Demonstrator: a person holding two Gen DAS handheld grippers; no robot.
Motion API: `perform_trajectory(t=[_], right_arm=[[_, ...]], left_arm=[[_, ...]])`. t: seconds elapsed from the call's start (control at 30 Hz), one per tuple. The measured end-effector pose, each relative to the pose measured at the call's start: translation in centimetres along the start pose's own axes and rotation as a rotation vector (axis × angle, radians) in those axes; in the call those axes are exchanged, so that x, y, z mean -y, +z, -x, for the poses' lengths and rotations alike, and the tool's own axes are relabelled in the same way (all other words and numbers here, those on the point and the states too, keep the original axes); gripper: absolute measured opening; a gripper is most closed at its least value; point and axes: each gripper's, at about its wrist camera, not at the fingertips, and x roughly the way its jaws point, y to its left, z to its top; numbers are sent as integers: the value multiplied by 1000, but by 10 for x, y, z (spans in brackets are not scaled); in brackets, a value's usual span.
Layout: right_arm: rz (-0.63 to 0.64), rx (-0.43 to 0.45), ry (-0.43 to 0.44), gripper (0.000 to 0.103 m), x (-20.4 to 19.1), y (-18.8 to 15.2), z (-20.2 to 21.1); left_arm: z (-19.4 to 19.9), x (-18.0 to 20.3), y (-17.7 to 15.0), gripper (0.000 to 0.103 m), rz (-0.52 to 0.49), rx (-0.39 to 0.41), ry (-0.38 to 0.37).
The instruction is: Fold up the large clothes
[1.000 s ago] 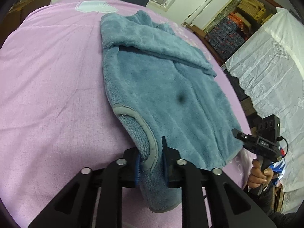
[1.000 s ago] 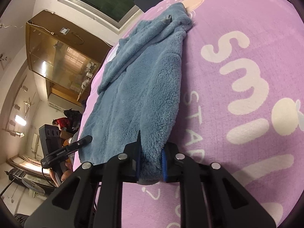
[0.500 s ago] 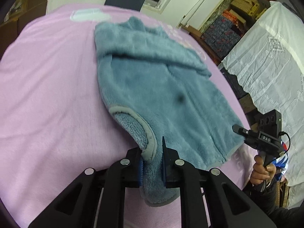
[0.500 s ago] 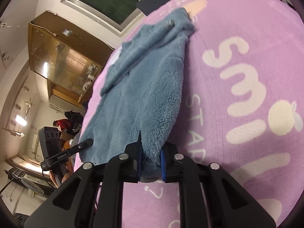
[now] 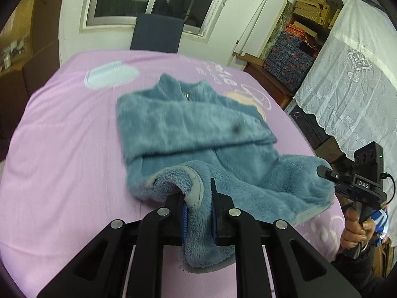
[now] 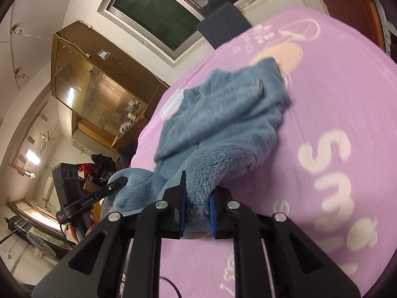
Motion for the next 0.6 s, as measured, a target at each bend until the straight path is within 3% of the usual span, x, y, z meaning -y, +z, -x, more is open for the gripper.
perform_trajectory(t=[0.33,0.53,0.6], right_arm=[[-12,56,-4,13,-6,55,-22],[-88,92,-57,14,18,93,-51],[-127,95,-54,14,31,106,-65]], left_arm=[[-19,2,58,15,16,45,46],[-49,-8,93,15,49,46,135],[-65,-20,104,15,89,34,129]])
